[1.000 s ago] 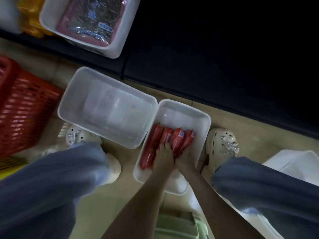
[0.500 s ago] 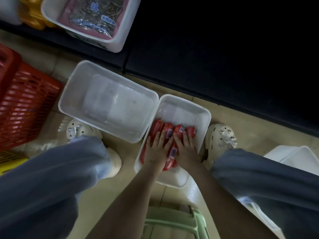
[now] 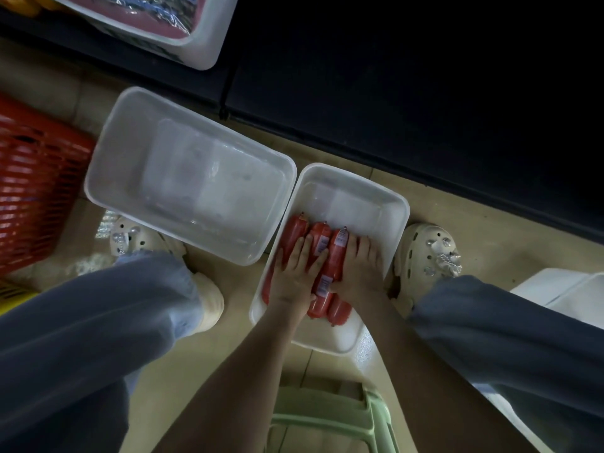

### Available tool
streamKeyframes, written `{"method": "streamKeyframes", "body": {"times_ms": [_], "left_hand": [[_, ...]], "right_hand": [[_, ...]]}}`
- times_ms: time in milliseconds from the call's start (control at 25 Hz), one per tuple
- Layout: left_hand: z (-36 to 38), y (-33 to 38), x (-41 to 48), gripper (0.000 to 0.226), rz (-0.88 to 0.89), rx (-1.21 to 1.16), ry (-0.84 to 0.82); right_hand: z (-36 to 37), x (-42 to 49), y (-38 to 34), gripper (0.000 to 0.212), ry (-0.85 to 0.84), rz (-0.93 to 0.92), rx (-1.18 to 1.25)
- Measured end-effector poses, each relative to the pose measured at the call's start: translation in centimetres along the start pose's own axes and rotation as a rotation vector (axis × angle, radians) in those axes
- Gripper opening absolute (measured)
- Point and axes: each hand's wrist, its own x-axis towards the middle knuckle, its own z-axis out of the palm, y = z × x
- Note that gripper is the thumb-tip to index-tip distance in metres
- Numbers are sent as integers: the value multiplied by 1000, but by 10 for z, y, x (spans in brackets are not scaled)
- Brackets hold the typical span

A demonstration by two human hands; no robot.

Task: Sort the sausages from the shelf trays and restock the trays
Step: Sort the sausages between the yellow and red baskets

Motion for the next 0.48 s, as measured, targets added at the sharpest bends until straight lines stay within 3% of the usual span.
{"method": "streamKeyframes", "body": {"times_ms": [160,280,400,480], "left_hand": [[-22,5,-1,89,-13,0,-76],[-64,10,-7,83,-75,13,100],[-150,4,-23,74,-174,-26,94],[-207,-8,-43,71,-215,-25,188]], "right_hand": [[-12,-22,-9,101,74,-28,33],[-52,-39,-30,86,183,-44,150],[-111,-61,-66,76,309,-170,250],[-149,-76,-94,74,398,-258,265]]}}
